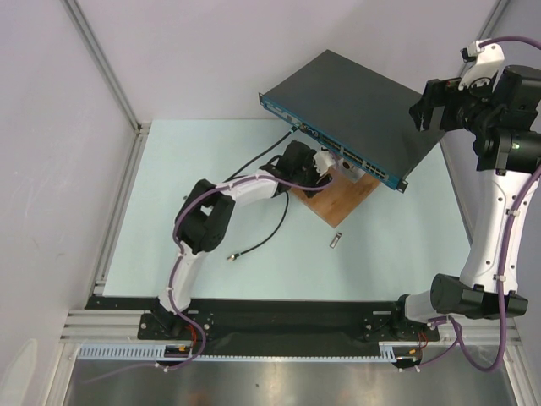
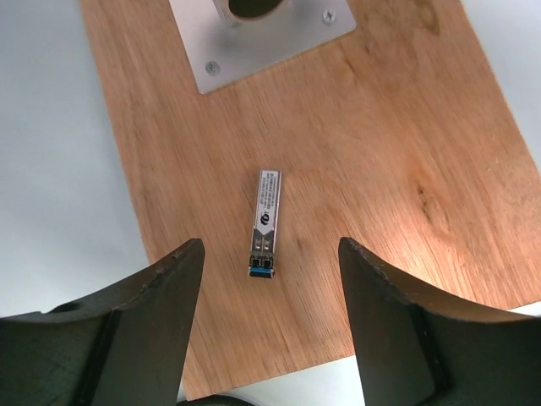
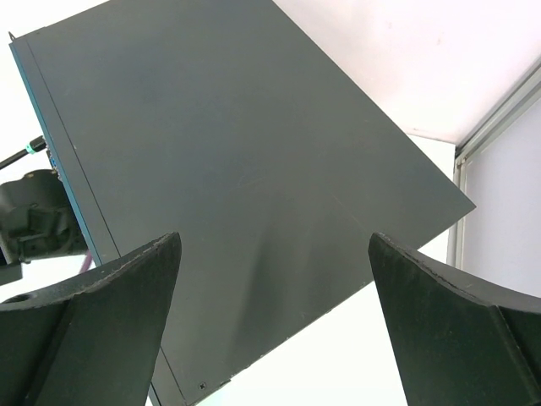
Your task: Insert the plug into the switch port
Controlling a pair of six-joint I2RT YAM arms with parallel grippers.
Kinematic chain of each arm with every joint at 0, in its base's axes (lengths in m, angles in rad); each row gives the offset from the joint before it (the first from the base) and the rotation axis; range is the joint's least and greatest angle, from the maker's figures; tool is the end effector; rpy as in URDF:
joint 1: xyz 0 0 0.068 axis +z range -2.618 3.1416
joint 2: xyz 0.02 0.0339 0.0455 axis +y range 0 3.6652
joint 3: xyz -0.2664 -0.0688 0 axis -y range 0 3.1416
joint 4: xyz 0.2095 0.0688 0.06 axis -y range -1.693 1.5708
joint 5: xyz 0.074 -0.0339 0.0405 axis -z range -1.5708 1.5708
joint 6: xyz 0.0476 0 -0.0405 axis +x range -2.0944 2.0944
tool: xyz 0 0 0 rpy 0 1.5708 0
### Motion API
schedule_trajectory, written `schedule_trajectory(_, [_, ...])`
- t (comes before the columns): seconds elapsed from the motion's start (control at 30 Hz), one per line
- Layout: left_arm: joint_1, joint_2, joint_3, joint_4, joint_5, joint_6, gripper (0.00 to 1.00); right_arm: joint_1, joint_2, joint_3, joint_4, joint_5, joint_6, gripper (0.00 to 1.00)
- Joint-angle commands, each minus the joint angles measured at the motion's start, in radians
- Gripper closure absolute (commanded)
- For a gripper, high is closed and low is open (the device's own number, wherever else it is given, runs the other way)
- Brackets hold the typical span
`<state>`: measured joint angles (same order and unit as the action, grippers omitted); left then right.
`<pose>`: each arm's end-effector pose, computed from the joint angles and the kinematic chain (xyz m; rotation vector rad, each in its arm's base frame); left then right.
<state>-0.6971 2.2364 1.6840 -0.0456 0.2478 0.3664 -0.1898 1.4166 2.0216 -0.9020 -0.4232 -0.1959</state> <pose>0.3710 -0.3259 0.1965 1.2287 1.8056 -0.4574 0.2291 -0.0241 0.5109 -0.2947 1.8190 0.1257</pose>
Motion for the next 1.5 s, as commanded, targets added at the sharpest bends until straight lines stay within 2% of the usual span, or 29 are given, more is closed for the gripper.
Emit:
schedule_trajectory(0.0, [0.007,0.035,0.104,-0.088,0.015,-0.026,0.29,-0.002,0.002,0.012,0.015,0.011,-0.008,0.0])
schedule_trajectory(0.17, [0.007,0.086,0.186,-0.18,-0.011,-0.012,0.3,-0.002,0.007,0.011,0.015,0.012,-0.011,0.0])
schedule_trajectory(0.43, [0.004,0.124,0.233,-0.244,-0.038,-0.012,0.3,-0.002,0.012,0.006,0.018,0.012,-0.013,0.0])
schedule_trajectory(0.6, [0.005,0.195,0.351,-0.319,-0.073,-0.029,0.31,0.0,0.008,0.009,0.018,0.012,-0.014,0.0])
schedule_trajectory(0.9, [0.004,0.23,0.419,-0.382,-0.068,-0.02,0.48,0.0,0.004,0.009,0.014,0.015,-0.022,0.0])
schedule_trajectory(0.93, [0.004,0.229,0.419,-0.385,-0.064,-0.014,0.52,0.001,0.004,0.009,0.014,0.015,-0.022,0.0])
schedule_trajectory(1.1, [0.004,0.186,0.33,-0.382,-0.073,0.023,0.64,0.001,-0.004,0.012,0.008,0.014,-0.034,0.0])
schedule_trajectory(1.17, [0.002,0.158,0.29,-0.393,-0.058,0.025,0.72,0.001,-0.01,0.011,0.006,0.014,-0.043,0.0])
schedule_trajectory(1.37, [-0.015,0.011,0.056,-0.369,-0.056,0.032,0.88,0.004,-0.025,0.015,-0.008,0.001,-0.059,0.0])
schedule_trajectory(1.47, [-0.019,-0.052,-0.003,-0.372,-0.058,0.031,0.93,0.004,-0.033,0.019,-0.017,-0.018,-0.066,0.0])
